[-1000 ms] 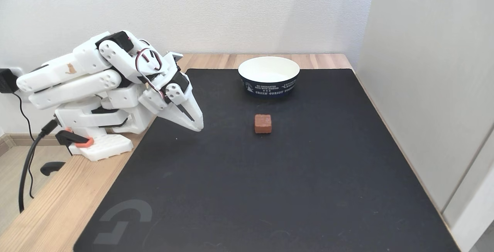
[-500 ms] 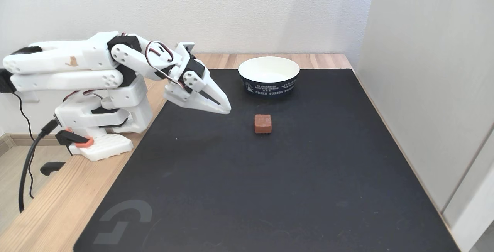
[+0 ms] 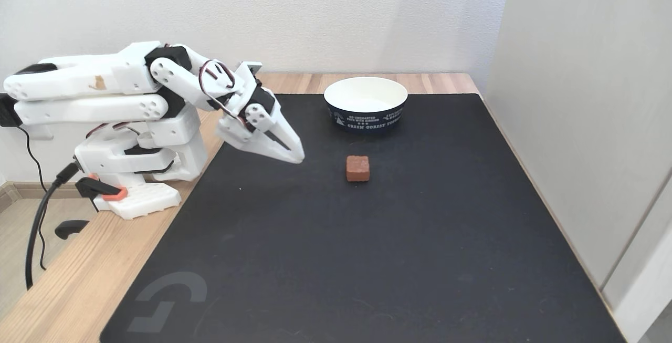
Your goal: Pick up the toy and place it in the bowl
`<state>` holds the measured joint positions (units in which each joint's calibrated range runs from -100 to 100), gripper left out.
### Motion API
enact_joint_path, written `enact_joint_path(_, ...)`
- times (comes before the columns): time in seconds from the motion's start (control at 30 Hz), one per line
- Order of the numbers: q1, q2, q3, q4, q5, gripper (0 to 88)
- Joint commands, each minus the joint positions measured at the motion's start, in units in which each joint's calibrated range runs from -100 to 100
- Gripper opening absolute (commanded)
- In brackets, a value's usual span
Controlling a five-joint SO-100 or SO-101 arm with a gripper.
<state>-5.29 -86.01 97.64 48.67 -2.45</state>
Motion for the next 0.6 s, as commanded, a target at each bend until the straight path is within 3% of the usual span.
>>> enact_joint_path(0.0, 0.3, -0.2, -3.6, 4.9, 0.0, 2.4)
enact_joint_path(0.57, 0.4, -7.9, -2.0, 8.9, 0.0, 2.4)
